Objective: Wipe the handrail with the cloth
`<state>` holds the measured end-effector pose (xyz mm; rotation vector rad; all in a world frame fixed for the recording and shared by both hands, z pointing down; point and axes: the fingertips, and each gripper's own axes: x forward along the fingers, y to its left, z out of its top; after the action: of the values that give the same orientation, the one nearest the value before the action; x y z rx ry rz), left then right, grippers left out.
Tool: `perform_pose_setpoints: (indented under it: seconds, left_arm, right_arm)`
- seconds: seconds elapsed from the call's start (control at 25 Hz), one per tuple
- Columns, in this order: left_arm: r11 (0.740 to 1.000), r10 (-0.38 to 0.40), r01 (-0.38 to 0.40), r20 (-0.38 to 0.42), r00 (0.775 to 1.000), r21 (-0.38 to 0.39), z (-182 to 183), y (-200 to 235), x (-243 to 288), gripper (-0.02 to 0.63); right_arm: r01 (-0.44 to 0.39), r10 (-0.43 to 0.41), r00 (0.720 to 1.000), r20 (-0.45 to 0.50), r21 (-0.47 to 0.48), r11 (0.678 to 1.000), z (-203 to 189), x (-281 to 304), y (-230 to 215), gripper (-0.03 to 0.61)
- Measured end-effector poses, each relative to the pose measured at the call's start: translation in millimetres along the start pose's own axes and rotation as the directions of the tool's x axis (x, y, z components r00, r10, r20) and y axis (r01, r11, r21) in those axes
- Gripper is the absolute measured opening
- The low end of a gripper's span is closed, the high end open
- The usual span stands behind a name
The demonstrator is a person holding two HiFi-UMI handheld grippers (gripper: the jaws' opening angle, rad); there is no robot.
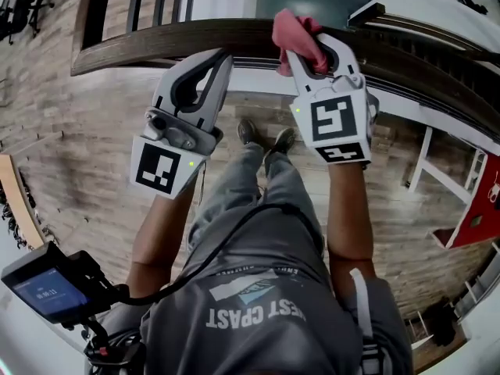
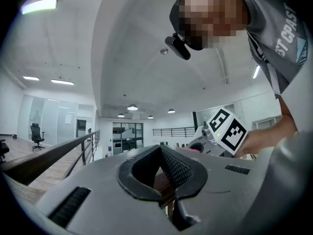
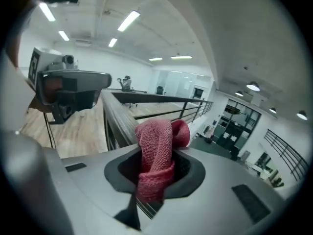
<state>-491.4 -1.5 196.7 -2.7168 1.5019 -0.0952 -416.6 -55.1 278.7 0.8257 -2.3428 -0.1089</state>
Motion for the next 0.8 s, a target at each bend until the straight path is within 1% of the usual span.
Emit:
perform_pose_setpoints:
  seconds: [0.04,0.08,0.12,0.16,0.2,0.24,0.28,0.32,0.36,0.44,0.48,0.52,0.56,0.6,0.64,0.68,0.72,0.8]
  left_arm:
    - [1.0,-0.007,0.007,-0.001,1.0,0.0,-0.4,1.7,1.3,0.006]
    - [1.0,-0.012,0.012,0.0,1.0,0.0,-0.6,4.3,1.7,0.006]
    - [1.0,-0.019,0.019,0.005,1.0,0.0,0.1,6.7,1.9,0.006]
    - [1.0,-0.025,0.025,0.015,1.0,-0.004,2.0,7.7,2.9,0.005]
    - [0.999,-0.031,0.031,0.028,0.999,-0.01,4.7,6.8,5.1,0.006]
    - [0.999,-0.037,0.038,0.042,0.998,-0.021,7.3,3.4,8.1,0.006]
    - [0.998,-0.047,0.049,0.049,0.998,-0.033,8.4,-2.3,11.7,0.006]
    - [0.997,-0.061,0.063,0.045,0.997,-0.047,7.2,-9.0,15.0,0.006]
    - [0.995,-0.076,0.077,0.032,0.997,-0.058,4.7,-14.6,17.7,0.005]
    - [0.993,-0.097,0.097,0.014,0.995,-0.059,2.2,-18.6,21.5,0.005]
    - [0.994,-0.102,0.102,0.013,0.995,-0.049,3.2,-18.0,22.6,0.006]
    - [0.994,-0.104,0.104,0.016,0.994,-0.038,4.7,-17.0,23.0,0.006]
    - [0.994,-0.104,0.104,0.019,0.994,-0.029,5.9,-16.3,22.8,0.006]
    - [0.994,-0.103,0.103,0.021,0.994,-0.023,6.3,-16.2,22.4,0.005]
    - [0.995,-0.102,0.102,0.02,0.995,-0.022,5.6,-16.9,22.1,0.006]
    - [0.995,-0.099,0.1,0.014,0.995,-0.024,3.6,-18.4,22.1,0.006]
    - [0.995,-0.095,0.095,0.003,0.996,-0.025,0.7,-20.5,22.5,0.006]
    - [0.997,-0.073,0.072,-0.012,0.997,-0.022,-2.4,-28.8,26.4,0.005]
  right_arm:
    - [0.047,-0.047,0.999,-0.008,0.04,0.998,-15.3,-10.6,-20.3,0.078]
    - [0.112,-0.11,0.993,-0.032,0.069,0.991,-33.7,-25.4,-43.5,0.078]
    - [0.188,-0.181,0.981,-0.074,0.09,0.978,-54.6,-43.7,-67.6,0.078]
    - [0.268,-0.254,0.959,-0.127,0.101,0.958,-75.8,-64.0,-91.2,0.078]
    - [0.34,-0.319,0.93,-0.18,0.1,0.935,-93.0,-83.6,-111.8,0.078]
    - [0.393,-0.368,0.905,-0.212,0.092,0.915,-101.5,-99.2,-126.6,0.078]
    - [0.418,-0.394,0.895,-0.208,0.088,0.904,-98.1,-108.2,-132.7,0.078]
    - [0.411,-0.393,0.904,-0.168,0.087,0.907,-83.6,-108.9,-128.6,0.078]
    - [0.373,-0.363,0.925,-0.111,0.082,0.924,-62.9,-100.6,-114.3,0.078]
    - [0.234,-0.233,0.972,-0.025,0.037,0.972,-22.6,-64.7,-66.7,0.078]
    - [0.162,-0.162,0.987,-0.012,0.006,0.987,-9.9,-45.8,-43.6,0.078]
    - [0.107,-0.107,0.994,-0.015,-0.017,0.994,-4.7,-31.6,-27.5,0.078]
    - [0.079,-0.08,0.997,-0.023,-0.021,0.997,-6.8,-24.2,-21.0,0.078]
    - [0.08,-0.08,0.996,-0.028,-0.001,0.997,-14.9,-24.4,-24.5,0.078]
    - [0.107,-0.105,0.994,-0.034,0.032,0.994,-27.8,-31.4,-36.2,0.078]
    - [0.152,-0.148,0.987,-0.054,0.059,0.987,-45.2,-43.9,-53.8,0.078]
    - [0.207,-0.201,0.976,-0.088,0.077,0.975,-66.3,-59.6,-75.1,0.078]
    - [0.321,-0.302,0.938,-0.17,0.094,0.943,-113.0,-95.6,-122.1,0.078]
